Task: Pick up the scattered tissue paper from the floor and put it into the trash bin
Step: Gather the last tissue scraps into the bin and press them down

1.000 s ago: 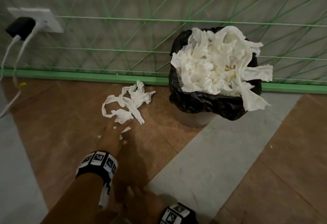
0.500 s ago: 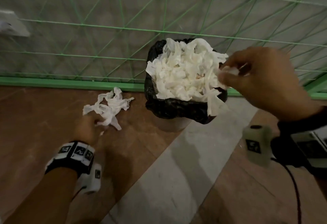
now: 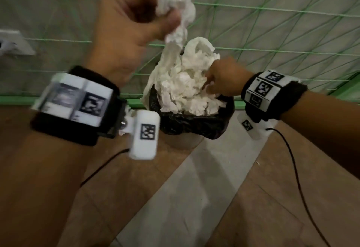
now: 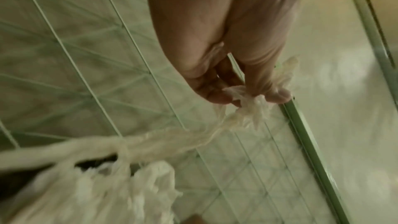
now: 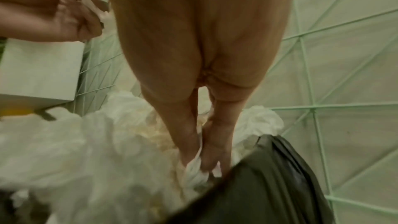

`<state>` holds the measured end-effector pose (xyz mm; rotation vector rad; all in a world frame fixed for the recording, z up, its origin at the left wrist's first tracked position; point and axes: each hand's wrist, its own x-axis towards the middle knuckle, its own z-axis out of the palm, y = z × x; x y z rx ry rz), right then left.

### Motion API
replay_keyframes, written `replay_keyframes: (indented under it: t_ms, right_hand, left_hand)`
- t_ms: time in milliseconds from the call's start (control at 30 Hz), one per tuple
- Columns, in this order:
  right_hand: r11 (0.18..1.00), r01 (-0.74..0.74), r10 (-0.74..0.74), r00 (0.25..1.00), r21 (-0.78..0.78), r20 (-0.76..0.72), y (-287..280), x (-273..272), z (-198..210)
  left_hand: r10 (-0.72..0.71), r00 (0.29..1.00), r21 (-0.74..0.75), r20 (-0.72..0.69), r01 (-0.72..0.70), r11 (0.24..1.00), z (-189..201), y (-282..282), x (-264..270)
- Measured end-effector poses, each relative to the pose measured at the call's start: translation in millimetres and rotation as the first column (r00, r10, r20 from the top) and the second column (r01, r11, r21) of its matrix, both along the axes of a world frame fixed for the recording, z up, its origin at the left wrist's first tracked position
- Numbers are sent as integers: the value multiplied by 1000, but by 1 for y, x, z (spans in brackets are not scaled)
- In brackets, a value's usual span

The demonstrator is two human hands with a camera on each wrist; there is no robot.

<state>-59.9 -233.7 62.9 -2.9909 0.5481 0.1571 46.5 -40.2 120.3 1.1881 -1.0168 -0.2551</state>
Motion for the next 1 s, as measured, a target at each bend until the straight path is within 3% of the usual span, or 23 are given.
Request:
replay_keyframes:
  t_ms: [100, 200, 300, 400, 467, 533, 633, 700, 767, 833, 867, 933, 1000]
  right_hand:
    - [993, 20, -13, 998, 118, -56, 3, -10, 1]
    - [962, 95, -86, 995, 257, -46, -1, -24, 21]
    - [888, 186, -230, 972, 421, 56, -5, -38, 41]
    - [815, 189, -325, 931, 548, 163, -1, -47, 53]
    - [787, 175, -365, 905, 591, 218, 5, -53, 60]
    - [782, 150, -376, 888, 605, 266, 15, -58, 64]
    - [779, 70, -321, 898, 623, 301, 35, -66, 67]
    - [731, -16, -230, 936, 682, 268, 49, -71, 66]
    - [647, -81, -87, 980, 758, 179, 65, -75, 60]
    - [583, -94, 74, 995, 807, 63, 81, -77, 41]
    - [579, -90, 146, 989, 810, 6, 90, -77, 30]
    - [613, -74, 242, 965, 786, -98, 107, -78, 2]
    - [619, -40, 272, 948, 785, -166, 122, -83, -29]
  left_hand:
    - [69, 998, 196, -1, -67, 978, -24, -29, -15]
    - [122, 945, 513, 302, -269, 815, -64, -45, -14]
    - [-92, 821, 685, 564, -402, 607, -95, -52, -13]
    - [-321, 763, 797, 561, -392, 461, -101, -61, -17]
    - [-398, 750, 834, 528, -367, 413, -93, -64, -19]
    - [-393, 782, 839, 483, -286, 462, -78, -59, -15]
    - [-278, 856, 757, 436, -182, 627, -49, -37, 1]
    - [-78, 925, 615, 373, -184, 767, -39, -18, 20]
    - [212, 948, 468, 236, -302, 831, -55, 2, 48]
    - [418, 898, 512, 137, -425, 747, -100, 22, 77]
    - [439, 880, 628, 180, -446, 638, -130, 34, 84]
    - [254, 911, 848, 326, -400, 347, -188, 56, 88]
    - [39, 936, 923, 351, -352, 154, -236, 73, 79]
